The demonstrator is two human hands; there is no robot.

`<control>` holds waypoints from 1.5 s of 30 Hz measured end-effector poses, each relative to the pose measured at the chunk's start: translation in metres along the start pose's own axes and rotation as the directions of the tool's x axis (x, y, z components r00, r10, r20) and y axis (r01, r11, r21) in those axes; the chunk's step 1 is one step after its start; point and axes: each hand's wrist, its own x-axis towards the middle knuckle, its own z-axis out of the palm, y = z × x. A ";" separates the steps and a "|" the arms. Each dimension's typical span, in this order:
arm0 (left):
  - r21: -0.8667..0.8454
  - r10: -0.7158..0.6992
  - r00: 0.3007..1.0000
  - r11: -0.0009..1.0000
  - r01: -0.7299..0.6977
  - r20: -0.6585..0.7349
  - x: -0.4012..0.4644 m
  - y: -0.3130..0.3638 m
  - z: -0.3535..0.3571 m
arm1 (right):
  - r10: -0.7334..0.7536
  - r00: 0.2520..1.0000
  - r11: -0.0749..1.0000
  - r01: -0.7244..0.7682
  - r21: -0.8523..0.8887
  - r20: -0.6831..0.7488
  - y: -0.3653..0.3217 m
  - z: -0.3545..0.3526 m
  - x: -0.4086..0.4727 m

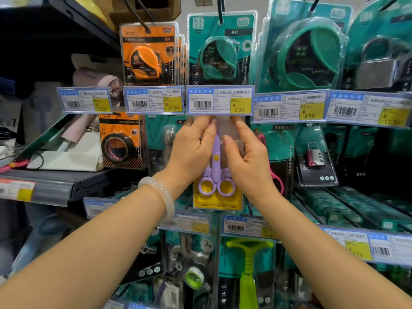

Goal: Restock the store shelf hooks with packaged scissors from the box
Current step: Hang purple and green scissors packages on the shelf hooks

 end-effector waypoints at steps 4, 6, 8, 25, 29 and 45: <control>0.059 0.021 0.999 0.998 -0.022 0.028 -0.003 -0.003 -0.003 | 0.025 1.000 1.000 -0.026 -0.006 -0.015 0.003 0.001 -0.004; 0.095 0.023 0.999 0.995 -0.027 0.042 -0.003 -0.003 -0.004 | 0.023 0.999 1.000 -0.023 0.010 -0.039 0.002 0.002 -0.006; 0.124 0.030 0.998 0.992 -0.037 0.058 -0.001 -0.001 -0.004 | 0.016 0.998 0.999 -0.014 0.038 -0.061 0.000 0.001 -0.007; 0.049 -0.288 0.938 0.958 0.284 0.192 0.001 -0.015 0.013 | 0.243 0.967 0.966 -0.233 -0.108 0.083 0.015 -0.004 0.009; 0.103 -0.363 0.846 0.930 0.352 0.390 0.011 -0.020 0.017 | 0.367 0.920 0.890 -0.304 -0.339 0.139 0.023 -0.008 0.028; 0.413 -0.525 0.760 0.833 0.367 0.384 -0.036 0.005 0.001 | 0.548 0.813 0.506 -0.133 -0.852 0.198 -0.022 -0.014 -0.011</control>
